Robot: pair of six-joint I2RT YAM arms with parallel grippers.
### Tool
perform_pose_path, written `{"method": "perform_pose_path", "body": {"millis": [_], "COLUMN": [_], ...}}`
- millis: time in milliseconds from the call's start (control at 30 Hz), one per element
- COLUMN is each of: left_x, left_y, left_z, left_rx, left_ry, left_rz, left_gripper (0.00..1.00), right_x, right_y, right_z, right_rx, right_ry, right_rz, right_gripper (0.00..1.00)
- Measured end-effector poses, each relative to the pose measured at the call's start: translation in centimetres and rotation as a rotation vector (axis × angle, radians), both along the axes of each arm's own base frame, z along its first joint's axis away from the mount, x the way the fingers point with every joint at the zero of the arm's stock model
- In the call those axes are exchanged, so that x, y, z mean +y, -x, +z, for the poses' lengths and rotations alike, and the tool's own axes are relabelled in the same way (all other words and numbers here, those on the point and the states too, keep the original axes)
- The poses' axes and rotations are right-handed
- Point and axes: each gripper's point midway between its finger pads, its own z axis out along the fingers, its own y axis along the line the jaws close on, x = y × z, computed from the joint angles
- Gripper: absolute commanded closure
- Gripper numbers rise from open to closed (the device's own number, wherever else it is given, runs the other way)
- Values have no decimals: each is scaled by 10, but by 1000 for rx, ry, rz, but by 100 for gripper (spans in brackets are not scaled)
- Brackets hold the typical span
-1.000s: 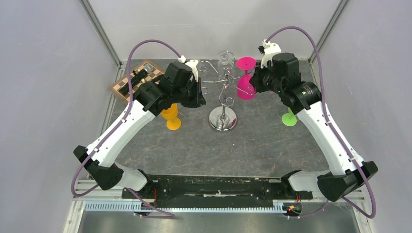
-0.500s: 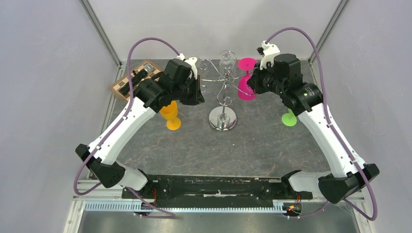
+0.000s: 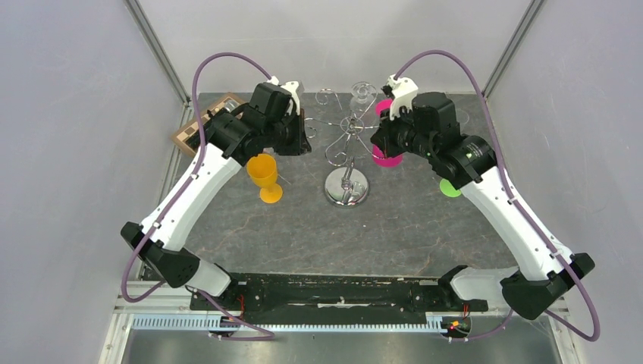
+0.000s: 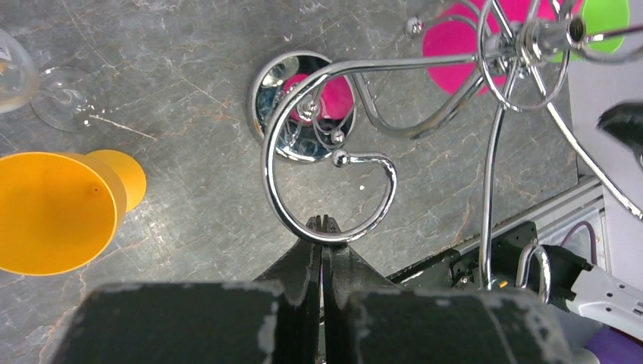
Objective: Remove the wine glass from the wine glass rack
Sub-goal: Adjust the wine rack at the center of the board.
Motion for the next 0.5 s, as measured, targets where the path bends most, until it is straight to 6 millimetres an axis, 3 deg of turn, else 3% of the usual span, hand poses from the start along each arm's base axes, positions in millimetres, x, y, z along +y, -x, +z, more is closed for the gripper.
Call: {"method": "perform_pose_path", "body": {"millis": [233, 500], "left_x": [2, 4], "left_y": [-15, -24], "left_z": [11, 10], "left_rx": [-7, 10], "left_ry": [2, -9], "left_rz": [14, 2], "left_gripper": [98, 98], "right_x": [23, 30], "right_y": [16, 19], "right_z": [-1, 0], "right_rx": [4, 6], "right_ry": [4, 11], "right_rz": [65, 64], "right_gripper": [100, 100]}}
